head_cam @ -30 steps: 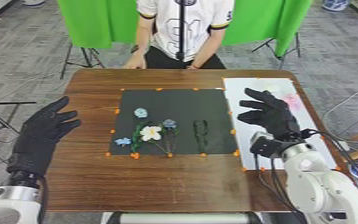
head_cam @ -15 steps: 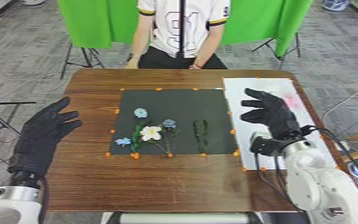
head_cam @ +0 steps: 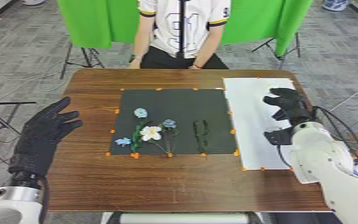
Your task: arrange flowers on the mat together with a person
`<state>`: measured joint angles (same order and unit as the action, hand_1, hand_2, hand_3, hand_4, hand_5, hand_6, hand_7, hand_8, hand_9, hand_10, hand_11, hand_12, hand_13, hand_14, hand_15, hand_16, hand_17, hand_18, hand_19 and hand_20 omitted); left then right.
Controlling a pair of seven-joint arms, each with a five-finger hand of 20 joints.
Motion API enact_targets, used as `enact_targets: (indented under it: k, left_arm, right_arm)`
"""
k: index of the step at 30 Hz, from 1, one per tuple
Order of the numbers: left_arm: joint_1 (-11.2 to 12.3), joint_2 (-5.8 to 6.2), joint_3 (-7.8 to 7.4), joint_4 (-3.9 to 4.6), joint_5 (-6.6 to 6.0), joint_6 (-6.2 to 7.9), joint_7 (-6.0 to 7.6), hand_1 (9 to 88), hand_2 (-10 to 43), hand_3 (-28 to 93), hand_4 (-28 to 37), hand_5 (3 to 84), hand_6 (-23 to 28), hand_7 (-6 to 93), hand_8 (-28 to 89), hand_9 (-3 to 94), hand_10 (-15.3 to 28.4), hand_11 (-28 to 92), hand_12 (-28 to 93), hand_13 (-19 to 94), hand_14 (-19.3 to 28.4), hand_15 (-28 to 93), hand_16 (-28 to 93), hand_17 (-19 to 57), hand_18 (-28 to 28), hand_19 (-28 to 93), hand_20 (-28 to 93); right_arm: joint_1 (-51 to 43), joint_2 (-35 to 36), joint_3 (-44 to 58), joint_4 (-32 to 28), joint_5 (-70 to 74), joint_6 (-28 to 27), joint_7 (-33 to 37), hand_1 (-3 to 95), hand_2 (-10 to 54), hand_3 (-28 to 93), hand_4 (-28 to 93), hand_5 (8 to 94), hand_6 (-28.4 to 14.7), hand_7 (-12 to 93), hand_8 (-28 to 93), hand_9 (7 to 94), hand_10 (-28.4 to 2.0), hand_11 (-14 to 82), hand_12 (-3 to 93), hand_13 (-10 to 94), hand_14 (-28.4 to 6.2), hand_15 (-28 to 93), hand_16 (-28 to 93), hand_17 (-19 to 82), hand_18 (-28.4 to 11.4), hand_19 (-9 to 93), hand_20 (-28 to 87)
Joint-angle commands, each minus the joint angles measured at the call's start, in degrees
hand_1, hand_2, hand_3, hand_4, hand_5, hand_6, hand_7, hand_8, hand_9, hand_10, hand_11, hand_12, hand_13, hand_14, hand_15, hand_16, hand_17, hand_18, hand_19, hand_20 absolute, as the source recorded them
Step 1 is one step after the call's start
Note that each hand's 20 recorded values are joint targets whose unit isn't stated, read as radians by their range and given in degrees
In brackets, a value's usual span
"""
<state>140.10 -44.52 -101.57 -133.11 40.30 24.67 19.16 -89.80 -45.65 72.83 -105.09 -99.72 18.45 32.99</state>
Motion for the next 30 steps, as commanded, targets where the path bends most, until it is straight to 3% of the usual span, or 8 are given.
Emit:
enact_targets:
  k: [1, 12, 14, 21, 30]
  left_arm:
    - [1.29, -0.03, 0.32, -0.11, -0.58, 0.94, 0.88, 24.8, 4.9, 80, -27.0, 33.7, 7.3, 18.0, -12, 31.6, 18.9, 35, 9, 23, 25.4, 63, -13, -8.2, 22.5, 54, 8]
    - [2.12, 0.35, 0.88, -0.23, -1.29, 1.34, 2.81, 24.8, 4.8, 80, -27.0, 33.7, 7.3, 18.2, -12, 31.6, 18.9, 35, 9, 23, 25.4, 63, -13, -8.3, 22.6, 54, 8]
    - [1.33, 0.28, 1.18, 0.00, -1.03, 1.01, 2.42, 24.8, 4.8, 80, -26.9, 33.6, 7.3, 18.2, -12, 31.7, 18.9, 35, 9, 23, 25.4, 63, -13, -8.3, 22.6, 54, 8]
    - [1.86, 0.41, 1.25, 0.01, -1.44, 1.13, 3.24, 24.8, 4.8, 80, -27.0, 33.6, 7.3, 18.3, -12, 31.7, 19.0, 35, 9, 23, 25.4, 63, -13, -8.3, 22.6, 54, 8]
    - [1.00, 0.44, 1.80, 0.30, -1.34, 0.80, 3.12, 24.9, 4.8, 80, -26.9, 33.6, 7.3, 18.3, -12, 31.7, 19.0, 35, 9, 23, 25.3, 63, -13, -8.3, 22.6, 54, 8]
  right_arm:
    - [10.43, 4.48, -6.01, 6.06, -17.34, -6.06, 7.65, 27.1, -1.3, 75, -23, 37.2, -1.6, 16, -12, 36.9, -18.0, 15.0, 14.8, 51, -16.0, 71, 7, 29, -22.0, 79, 5]
    - [23.28, 4.07, -16.89, 16.82, -20.94, -18.06, 13.73, 29.4, -3.9, 73, -23, 33.1, -0.6, 16, -12, 34.4, -18.9, 14.4, 15.4, 49, -15.8, 71, 7, 31, -21.7, 80, 2]
    - [24.30, 3.78, -17.87, 18.24, -21.30, -19.87, 14.03, 29.7, -4.2, 73, -23, 32.8, 0.2, 17, -12, 34.3, -18.9, 14.4, 15.4, 49, -15.8, 71, 7, 31, -21.7, 80, 1]
    - [25.70, 3.13, -19.76, 20.48, -21.44, -24.45, 12.76, 31.2, -5.2, 73, -23, 34.0, 2.0, 19, -13, 36.4, -18.5, 15.1, 15.3, 50, -15.3, 69, 6, 31, -21.5, 81, 0]
    - [27.11, 2.10, -23.10, 23.24, -21.89, -27.06, 12.26, 33.1, -6.8, 74, -25, 38.4, 2.8, 20, -14, 40.2, -17.4, 16.0, 14.9, 52, -14.6, 67, 7, 31, -21.1, 81, -1]
